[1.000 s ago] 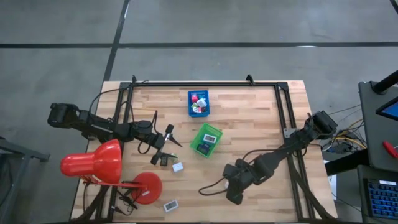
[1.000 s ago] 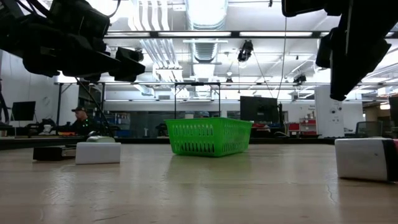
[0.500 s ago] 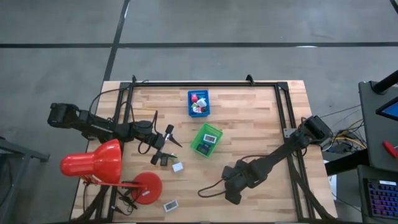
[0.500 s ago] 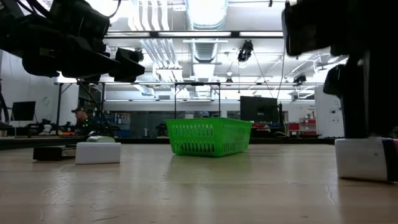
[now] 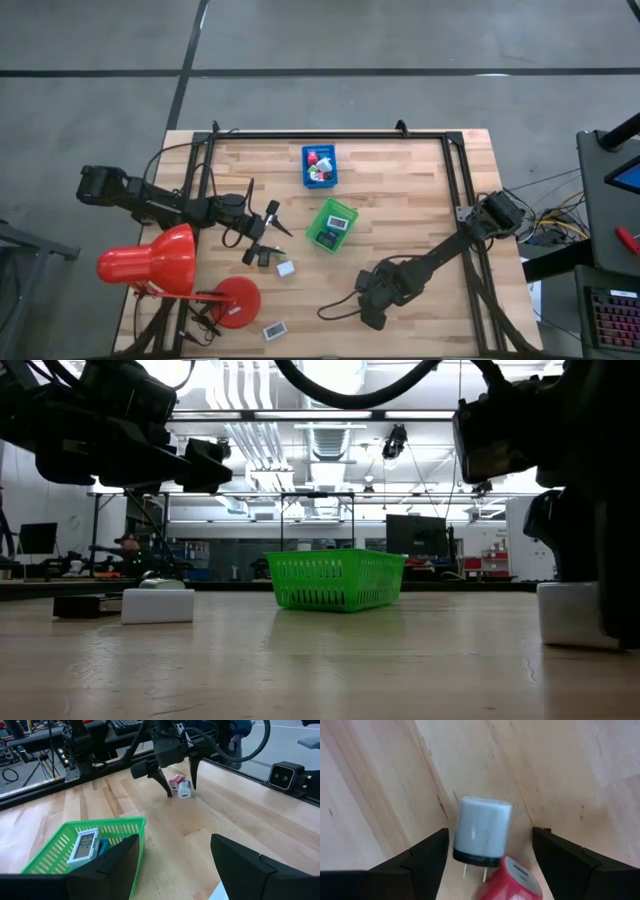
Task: Pick & Place Office items
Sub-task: Put the small white charger adapter into the blue bin
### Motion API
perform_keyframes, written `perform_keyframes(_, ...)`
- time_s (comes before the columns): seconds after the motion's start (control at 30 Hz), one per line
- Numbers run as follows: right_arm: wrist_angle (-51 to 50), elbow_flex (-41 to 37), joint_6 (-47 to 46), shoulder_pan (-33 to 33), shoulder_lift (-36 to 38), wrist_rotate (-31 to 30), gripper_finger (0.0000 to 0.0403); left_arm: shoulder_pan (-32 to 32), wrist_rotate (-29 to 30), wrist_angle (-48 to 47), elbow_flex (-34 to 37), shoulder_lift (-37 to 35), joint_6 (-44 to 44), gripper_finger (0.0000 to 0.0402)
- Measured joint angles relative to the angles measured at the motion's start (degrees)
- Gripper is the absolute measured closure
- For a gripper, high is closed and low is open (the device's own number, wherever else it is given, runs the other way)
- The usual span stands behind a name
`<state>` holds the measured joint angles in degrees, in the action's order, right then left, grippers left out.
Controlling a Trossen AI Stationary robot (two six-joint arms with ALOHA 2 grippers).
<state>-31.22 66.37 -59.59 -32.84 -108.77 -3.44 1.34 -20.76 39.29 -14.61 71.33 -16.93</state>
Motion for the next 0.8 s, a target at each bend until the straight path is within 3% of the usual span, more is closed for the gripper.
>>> perform_keyframes(0.4,0.22,-0.04,1.85,0.24,-0.24,-3.36,0.016,0.0,-0.01,0.02,0.07,0.0,0.0,0.0152)
perform_keyframes(0.57,0.53,-0.04,3.09,0.26,-0.24,-3.63,0.0204,-0.02,-0.03,0.02,0.07,0.0,0.0,0.0152)
perform_keyframes(0.73,0.59,-0.04,3.29,0.26,-0.24,-3.65,0.0275,-0.02,-0.03,0.02,0.07,0.0,0.0,0.0152)
perform_keyframes(0.8,0.63,-0.04,3.28,0.22,-0.24,-3.73,0.0276,-0.02,-0.03,0.02,0.07,0.0,0.0,0.0152)
